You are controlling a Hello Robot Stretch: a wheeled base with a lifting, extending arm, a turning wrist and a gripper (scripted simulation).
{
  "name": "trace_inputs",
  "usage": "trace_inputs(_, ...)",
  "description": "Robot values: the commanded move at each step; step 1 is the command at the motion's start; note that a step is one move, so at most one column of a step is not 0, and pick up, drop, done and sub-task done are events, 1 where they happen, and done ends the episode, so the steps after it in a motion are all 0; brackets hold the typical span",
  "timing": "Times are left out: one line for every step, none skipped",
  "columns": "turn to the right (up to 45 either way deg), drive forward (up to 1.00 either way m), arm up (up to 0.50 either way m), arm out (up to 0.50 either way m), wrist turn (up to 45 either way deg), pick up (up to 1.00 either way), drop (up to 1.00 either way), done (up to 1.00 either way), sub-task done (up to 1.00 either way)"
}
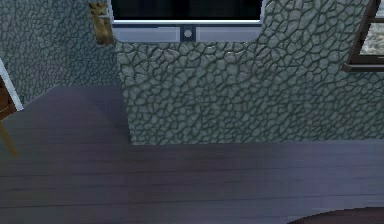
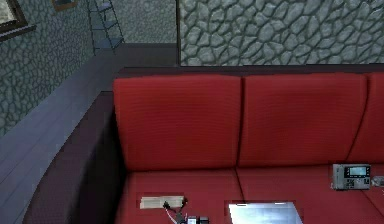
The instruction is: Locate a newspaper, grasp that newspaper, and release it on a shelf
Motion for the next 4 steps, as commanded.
trace_inputs(0.0,0.00,0.00,0.00,0.0,1.00,0.00,0.00,0.00)
trace_inputs(0.0,0.00,0.10,0.00,0.0,0.00,0.00,0.00,0.00)
trace_inputs(0.0,0.00,0.50,0.00,0.0,0.00,0.00,0.00,0.00)
trace_inputs(0.0,0.00,0.08,0.00,0.0,0.00,0.00,0.00,0.00)
